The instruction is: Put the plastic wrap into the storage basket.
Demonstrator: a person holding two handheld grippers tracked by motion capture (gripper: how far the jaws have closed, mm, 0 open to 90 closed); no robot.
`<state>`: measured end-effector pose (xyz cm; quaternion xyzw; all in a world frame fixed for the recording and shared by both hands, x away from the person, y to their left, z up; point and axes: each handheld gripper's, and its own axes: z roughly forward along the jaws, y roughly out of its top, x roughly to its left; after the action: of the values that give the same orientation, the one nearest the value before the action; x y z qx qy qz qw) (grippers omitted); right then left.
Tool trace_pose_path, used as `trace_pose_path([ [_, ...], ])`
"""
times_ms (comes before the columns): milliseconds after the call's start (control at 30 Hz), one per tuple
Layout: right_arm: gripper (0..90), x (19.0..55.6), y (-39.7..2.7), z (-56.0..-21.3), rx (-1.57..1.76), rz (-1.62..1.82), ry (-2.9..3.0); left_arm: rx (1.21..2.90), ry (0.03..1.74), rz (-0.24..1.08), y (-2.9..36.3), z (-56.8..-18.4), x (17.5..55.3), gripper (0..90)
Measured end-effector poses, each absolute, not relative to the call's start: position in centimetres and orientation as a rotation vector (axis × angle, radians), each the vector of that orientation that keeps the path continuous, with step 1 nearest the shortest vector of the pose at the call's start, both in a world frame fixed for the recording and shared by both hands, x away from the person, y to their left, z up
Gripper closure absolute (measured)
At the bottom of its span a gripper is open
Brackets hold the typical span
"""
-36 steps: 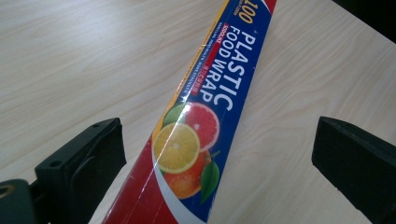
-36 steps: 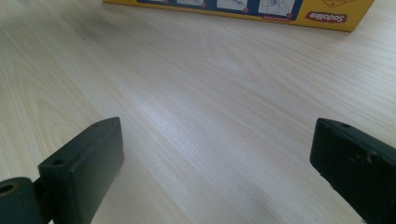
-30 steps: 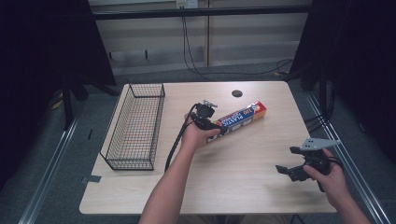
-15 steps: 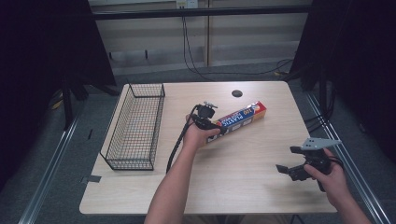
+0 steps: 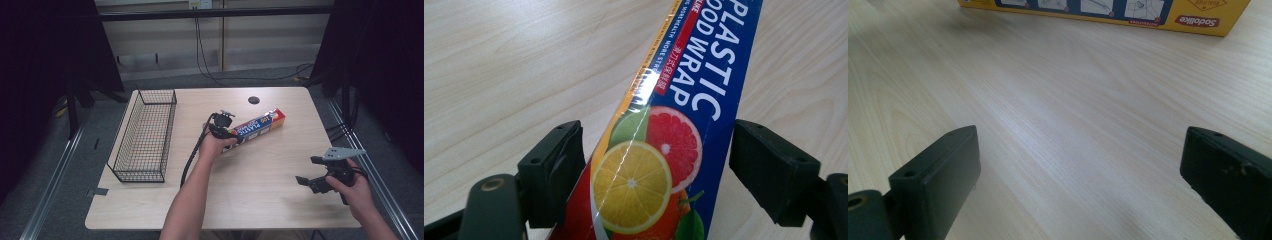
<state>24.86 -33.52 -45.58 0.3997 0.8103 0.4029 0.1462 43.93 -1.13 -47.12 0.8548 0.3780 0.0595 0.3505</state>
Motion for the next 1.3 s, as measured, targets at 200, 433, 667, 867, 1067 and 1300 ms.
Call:
trace_pose_path([
  [200, 2.9, 24.8, -33.5, -45.5, 1.151, 1.153, 2.333, 2.276, 0.926, 0.194, -1.4, -47.1, 43.5, 27.3],
  [433, 2.9, 25.0, -33.1, -45.6, 1.142, 1.155, 2.344, 2.327, 0.9, 0.177, -1.0, -46.7, 41.6, 35.9],
  [667, 2.9, 24.9, -32.7, -45.5, 1.128, 1.157, 2.349, 2.356, 0.94, 0.143, 0.2, -46.3, 40.2, 38.4],
  [867, 2.9, 25.0, -32.7, -45.5, 1.129, 1.157, 2.345, 2.323, 0.959, 0.126, 0.0, -46.4, 40.5, 33.6],
  [1067, 2.9, 25.1, -32.9, -45.5, 1.139, 1.164, 2.343, 2.324, 0.954, 0.122, -2.2, -46.8, 41.5, 23.6],
  [1300, 2.9, 25.1, -33.3, -45.5, 1.138, 1.167, 2.336, 2.365, 0.928, 0.143, -3.9, -46.9, 42.5, 22.8],
])
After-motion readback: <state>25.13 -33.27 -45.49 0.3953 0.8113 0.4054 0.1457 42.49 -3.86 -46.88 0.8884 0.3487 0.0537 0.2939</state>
